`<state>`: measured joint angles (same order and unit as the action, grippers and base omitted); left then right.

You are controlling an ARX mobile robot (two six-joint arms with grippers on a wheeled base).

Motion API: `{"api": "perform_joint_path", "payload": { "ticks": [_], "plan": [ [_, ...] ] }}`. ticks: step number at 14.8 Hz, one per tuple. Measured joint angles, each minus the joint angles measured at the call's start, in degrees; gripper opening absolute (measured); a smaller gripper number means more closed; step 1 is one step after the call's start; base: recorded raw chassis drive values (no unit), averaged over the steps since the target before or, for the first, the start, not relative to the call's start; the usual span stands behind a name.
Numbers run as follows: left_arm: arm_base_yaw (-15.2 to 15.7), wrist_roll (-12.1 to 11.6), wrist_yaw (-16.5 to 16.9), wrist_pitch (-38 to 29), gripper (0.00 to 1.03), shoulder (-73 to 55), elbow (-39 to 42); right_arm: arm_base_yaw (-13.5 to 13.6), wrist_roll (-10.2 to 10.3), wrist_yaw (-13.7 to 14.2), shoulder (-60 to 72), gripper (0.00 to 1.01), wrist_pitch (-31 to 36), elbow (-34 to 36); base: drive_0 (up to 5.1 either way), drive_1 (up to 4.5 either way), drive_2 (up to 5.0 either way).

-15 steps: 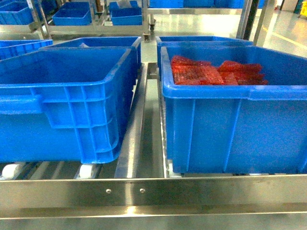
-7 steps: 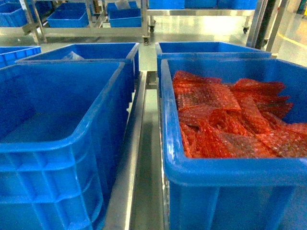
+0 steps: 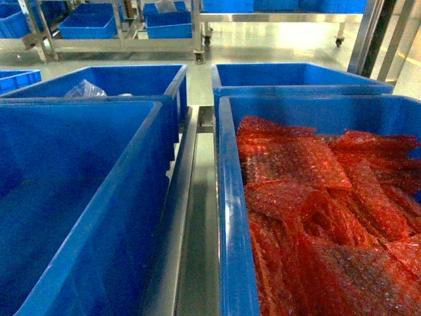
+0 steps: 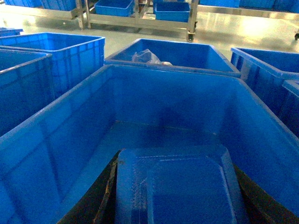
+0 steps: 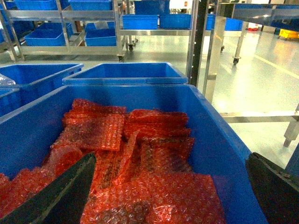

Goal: Pick blue part to blue bin on bottom shelf

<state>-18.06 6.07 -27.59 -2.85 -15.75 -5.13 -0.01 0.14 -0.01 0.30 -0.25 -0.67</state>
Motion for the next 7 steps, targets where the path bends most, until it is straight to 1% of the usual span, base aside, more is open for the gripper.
{"api": "perform_joint_path", "payload": {
  "ticks": [7],
  "plan": [
    [0.0, 0.0, -0.02, 0.07, 0.44, 0.0, 0.0, 0.0, 0.0, 0.0, 0.0, 0.98, -0.02, 0.0, 0.0, 0.0, 0.0]
  ]
}}
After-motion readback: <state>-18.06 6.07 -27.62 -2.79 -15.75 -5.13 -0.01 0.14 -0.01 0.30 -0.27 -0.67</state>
